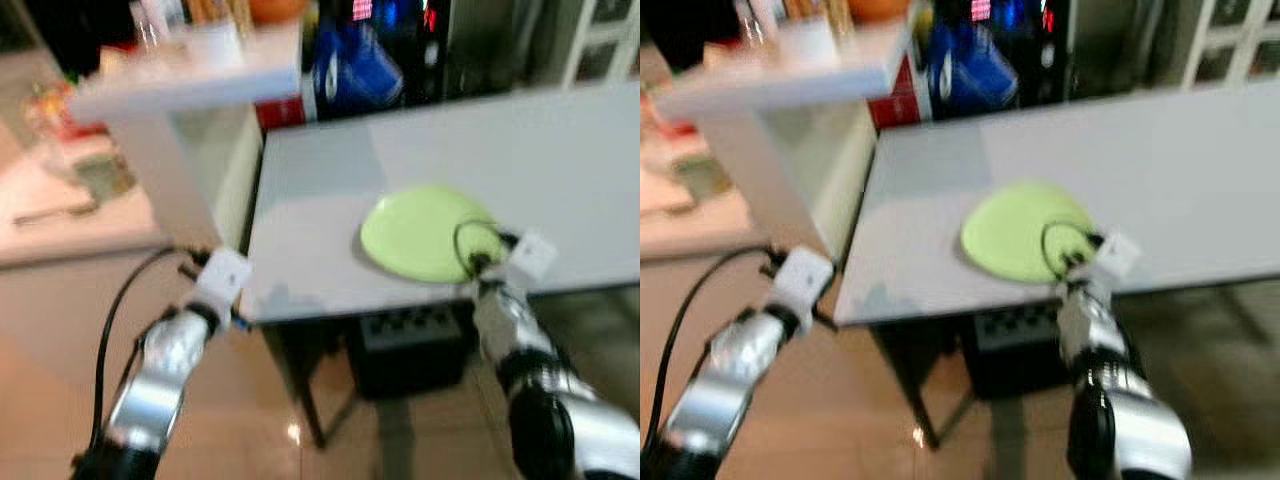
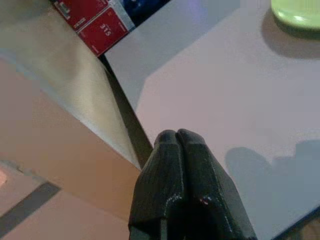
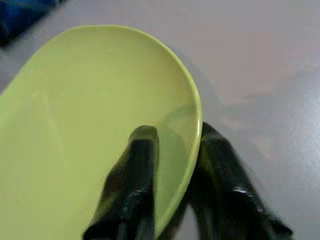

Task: Setting the table

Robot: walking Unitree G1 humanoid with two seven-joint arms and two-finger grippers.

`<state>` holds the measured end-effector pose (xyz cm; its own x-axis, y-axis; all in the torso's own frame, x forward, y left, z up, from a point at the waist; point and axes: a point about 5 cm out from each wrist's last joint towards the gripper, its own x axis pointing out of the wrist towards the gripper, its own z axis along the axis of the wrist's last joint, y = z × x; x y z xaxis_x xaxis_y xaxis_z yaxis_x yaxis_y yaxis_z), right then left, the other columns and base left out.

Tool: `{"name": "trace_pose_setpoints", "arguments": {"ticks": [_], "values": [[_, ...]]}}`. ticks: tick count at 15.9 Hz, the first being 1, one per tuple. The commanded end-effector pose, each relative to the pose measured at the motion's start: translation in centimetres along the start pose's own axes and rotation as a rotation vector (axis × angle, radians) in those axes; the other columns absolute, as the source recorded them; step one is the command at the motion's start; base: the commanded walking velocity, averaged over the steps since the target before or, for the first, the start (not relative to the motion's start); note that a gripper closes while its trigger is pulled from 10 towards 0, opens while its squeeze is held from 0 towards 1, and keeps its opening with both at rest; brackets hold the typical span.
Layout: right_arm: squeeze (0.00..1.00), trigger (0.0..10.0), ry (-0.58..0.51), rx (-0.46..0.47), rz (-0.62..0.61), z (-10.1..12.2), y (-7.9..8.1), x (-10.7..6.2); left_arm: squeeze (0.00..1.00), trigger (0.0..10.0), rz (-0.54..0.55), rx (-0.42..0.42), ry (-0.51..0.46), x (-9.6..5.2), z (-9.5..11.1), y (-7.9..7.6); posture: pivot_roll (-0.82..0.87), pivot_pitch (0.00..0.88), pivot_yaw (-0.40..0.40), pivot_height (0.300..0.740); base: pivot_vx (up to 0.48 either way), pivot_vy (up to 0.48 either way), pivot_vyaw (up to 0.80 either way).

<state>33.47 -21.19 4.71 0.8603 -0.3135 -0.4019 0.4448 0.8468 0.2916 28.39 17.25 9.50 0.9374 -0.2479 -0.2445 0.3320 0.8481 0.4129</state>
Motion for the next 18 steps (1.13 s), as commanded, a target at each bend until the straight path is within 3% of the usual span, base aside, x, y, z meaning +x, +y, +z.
{"name": "trace_pose_setpoints", "arguments": {"ticks": [1,7,9,10,11,15,18], "values": [[1.00,10.0,0.329,-0.057,-0.149,-7.6,-3.4,-2.3,0.00,10.0,0.015,0.014,0.002,-0.1,0.3,0.7,0.19,0.000,0.215,0.740,0.000,0.000,0.00],[1.00,10.0,0.305,-0.101,-0.154,-7.1,-3.6,-2.2,0.00,10.0,0.014,0.009,0.013,-0.1,0.3,0.4,0.19,0.000,0.205,0.740,0.000,0.000,0.00],[1.00,10.0,0.264,-0.209,-0.124,-6.4,-3.0,-1.9,0.00,10.0,0.017,0.008,0.017,-0.1,0.3,0.3,0.19,0.000,0.203,0.740,0.000,0.000,0.00],[0.65,10.0,0.213,-0.318,-0.087,-5.7,-2.3,-1.6,0.00,10.0,0.018,0.007,0.018,-0.2,0.3,0.3,0.19,0.000,0.202,0.740,0.000,0.000,0.00],[0.00,10.0,0.160,-0.388,-0.049,-4.9,-1.3,-1.3,0.00,10.0,0.020,0.008,0.019,-0.1,0.3,0.3,0.19,0.000,0.201,0.740,0.000,0.000,0.00],[0.00,10.0,0.011,-0.457,-0.002,-2.1,1.4,-0.6,0.00,10.0,0.022,0.016,0.014,-0.1,0.3,0.3,0.19,0.000,0.199,0.740,0.000,0.000,0.00],[0.00,10.0,-0.014,-0.477,0.022,-1.5,2.5,-0.5,0.00,10.0,0.029,0.022,0.013,-0.2,0.3,0.4,0.19,0.000,0.195,0.740,0.000,0.000,0.00]]}}
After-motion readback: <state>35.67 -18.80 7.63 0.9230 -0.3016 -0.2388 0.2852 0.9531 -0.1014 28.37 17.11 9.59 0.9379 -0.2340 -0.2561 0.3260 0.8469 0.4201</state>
